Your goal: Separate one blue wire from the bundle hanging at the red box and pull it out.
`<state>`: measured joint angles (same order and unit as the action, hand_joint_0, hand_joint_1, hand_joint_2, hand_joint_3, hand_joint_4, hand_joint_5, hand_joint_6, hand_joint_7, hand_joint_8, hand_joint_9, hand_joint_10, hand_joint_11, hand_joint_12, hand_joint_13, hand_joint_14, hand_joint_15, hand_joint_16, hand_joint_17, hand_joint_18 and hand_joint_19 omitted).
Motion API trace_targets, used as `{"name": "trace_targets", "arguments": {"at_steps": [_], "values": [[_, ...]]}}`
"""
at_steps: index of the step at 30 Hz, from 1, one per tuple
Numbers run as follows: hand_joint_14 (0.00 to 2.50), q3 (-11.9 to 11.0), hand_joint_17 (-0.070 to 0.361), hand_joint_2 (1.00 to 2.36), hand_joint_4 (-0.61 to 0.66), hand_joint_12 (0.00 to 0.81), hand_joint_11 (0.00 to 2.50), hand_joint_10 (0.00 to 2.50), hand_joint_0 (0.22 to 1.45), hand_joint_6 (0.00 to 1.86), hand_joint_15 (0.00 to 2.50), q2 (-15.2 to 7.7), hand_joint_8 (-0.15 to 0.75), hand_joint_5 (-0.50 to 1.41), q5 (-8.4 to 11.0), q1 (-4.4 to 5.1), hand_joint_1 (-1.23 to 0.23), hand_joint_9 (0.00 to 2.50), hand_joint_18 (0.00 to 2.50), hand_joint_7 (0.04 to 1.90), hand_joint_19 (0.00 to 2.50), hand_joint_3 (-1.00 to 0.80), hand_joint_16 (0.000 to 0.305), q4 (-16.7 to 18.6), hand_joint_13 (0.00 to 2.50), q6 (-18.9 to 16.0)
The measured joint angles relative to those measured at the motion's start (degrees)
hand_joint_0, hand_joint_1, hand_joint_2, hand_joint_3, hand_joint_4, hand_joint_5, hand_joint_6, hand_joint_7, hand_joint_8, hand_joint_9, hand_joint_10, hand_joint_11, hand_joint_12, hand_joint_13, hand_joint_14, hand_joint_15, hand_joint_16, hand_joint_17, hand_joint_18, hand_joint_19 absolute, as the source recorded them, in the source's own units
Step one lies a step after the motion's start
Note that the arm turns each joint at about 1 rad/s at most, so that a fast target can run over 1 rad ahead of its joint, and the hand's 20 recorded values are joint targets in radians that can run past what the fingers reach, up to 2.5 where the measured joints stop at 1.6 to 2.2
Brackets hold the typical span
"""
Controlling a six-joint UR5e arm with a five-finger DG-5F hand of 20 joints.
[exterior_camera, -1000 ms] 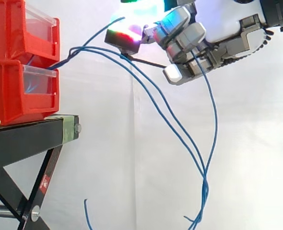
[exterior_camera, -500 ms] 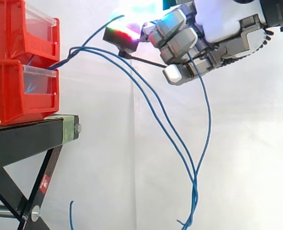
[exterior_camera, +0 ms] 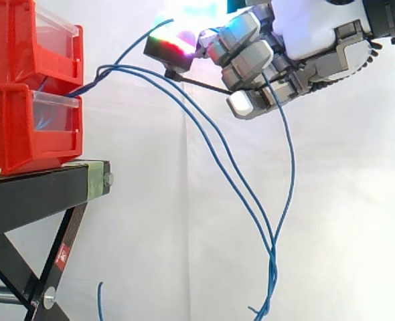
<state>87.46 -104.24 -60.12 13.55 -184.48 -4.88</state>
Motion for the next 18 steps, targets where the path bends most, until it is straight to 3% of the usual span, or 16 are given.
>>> {"name": "trace_targets", "arguments": {"at_steps": [18], "values": [[0.98, 0.0, 0.111, 1.0, 0.14, 0.37, 1.53, 0.6, 0.53, 0.9, 1.38, 0.0, 0.281, -0.11, 0.0, 0.0, -0.25, 1.01, 0.78, 1.07, 0.82, -0.47, 0.049, 0.01, 0.74, 0.04]]}}
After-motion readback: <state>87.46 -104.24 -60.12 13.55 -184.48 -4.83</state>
